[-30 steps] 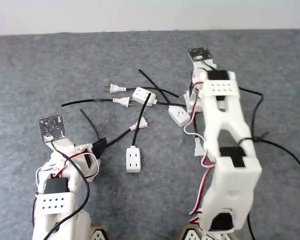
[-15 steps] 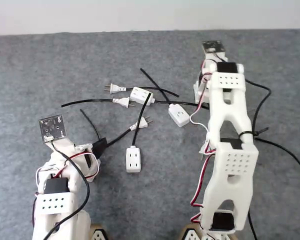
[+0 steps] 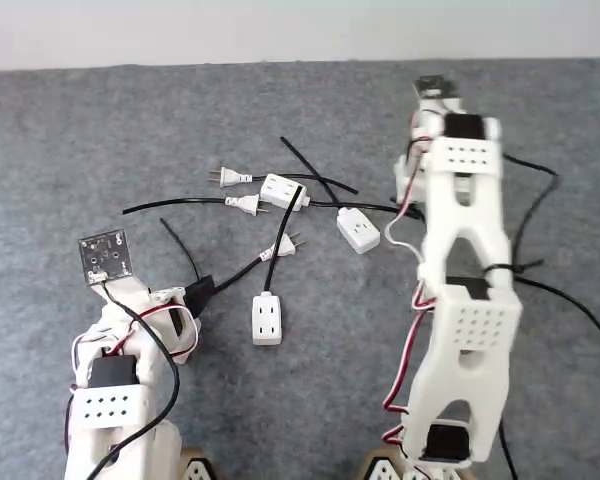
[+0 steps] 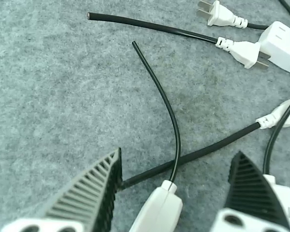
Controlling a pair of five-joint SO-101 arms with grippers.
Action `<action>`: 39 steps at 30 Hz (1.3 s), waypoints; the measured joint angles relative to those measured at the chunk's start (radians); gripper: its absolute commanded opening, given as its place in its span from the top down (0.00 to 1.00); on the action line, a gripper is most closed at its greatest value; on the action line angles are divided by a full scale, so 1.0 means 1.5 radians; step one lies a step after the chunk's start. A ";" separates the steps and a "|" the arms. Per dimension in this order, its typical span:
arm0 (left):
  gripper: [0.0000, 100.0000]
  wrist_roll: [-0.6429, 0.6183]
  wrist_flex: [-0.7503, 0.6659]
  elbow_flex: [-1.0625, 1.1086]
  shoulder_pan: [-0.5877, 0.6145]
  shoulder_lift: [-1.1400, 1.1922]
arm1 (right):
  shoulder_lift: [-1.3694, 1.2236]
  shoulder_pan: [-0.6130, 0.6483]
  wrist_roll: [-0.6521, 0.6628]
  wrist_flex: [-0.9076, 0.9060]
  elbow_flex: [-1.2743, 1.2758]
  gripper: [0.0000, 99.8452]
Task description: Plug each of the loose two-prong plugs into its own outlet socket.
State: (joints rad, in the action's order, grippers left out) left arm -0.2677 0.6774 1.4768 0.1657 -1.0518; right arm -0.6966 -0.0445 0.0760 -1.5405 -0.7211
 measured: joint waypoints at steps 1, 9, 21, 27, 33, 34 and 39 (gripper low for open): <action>0.67 0.000 0.000 0.000 0.000 0.000 | 0.014 -0.014 -0.011 -0.015 0.000 0.97; 0.67 0.000 0.000 0.000 0.000 0.000 | 0.056 -0.127 -0.045 -0.116 0.094 0.99; 0.67 0.000 0.000 0.000 0.000 0.000 | 0.319 -0.122 0.045 0.179 0.669 0.99; 0.67 0.000 0.000 0.000 0.000 0.000 | 0.497 -0.057 0.033 0.309 0.852 0.99; 0.67 0.000 0.000 0.000 0.000 0.000 | 0.474 -0.014 0.028 0.332 0.856 0.99; 0.67 0.000 0.000 0.000 0.000 0.000 | 0.463 -0.011 0.026 0.338 0.853 0.99; 0.67 0.000 0.000 0.000 0.000 0.000 | 0.398 0.006 0.026 0.338 0.803 0.99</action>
State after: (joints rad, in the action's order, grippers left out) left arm -0.2677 0.6774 1.4768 0.1657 -1.0518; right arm -0.0997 -0.0353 0.1143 -1.0342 0.4833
